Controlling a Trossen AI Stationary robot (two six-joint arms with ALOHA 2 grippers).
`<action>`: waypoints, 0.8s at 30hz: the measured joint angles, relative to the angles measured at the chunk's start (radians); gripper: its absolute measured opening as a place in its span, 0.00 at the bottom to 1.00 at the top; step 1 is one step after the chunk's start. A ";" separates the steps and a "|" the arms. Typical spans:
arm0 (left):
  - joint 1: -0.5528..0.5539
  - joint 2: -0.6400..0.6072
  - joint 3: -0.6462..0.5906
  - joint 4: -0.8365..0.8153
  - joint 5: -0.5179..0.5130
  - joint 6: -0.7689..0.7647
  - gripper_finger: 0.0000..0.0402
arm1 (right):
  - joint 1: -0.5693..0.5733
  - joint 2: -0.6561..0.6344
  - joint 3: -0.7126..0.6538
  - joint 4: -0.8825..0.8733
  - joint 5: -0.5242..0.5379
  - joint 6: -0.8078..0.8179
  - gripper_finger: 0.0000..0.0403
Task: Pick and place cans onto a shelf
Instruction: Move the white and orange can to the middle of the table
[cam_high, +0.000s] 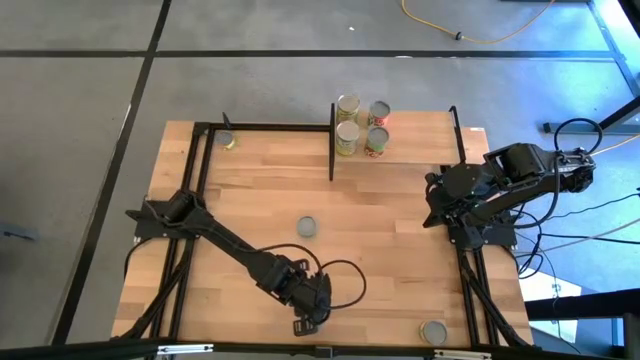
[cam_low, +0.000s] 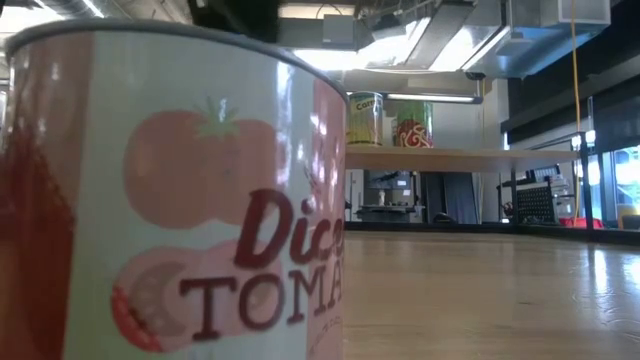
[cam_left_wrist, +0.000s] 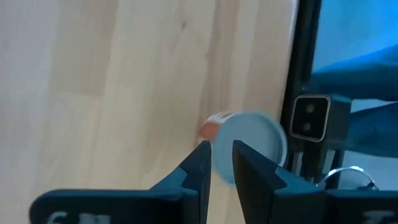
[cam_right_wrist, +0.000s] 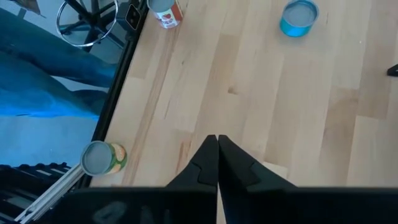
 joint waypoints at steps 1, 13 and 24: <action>-0.004 0.008 0.000 0.008 0.000 0.000 0.14 | 0.000 0.000 0.000 0.000 0.000 0.000 0.00; -0.039 0.078 0.000 0.014 0.000 -0.027 0.14 | 0.000 0.000 0.000 0.000 -0.001 -0.006 0.00; -0.044 0.092 0.001 -0.001 -0.043 -0.023 0.14 | 0.000 0.000 0.000 0.000 -0.001 -0.004 0.00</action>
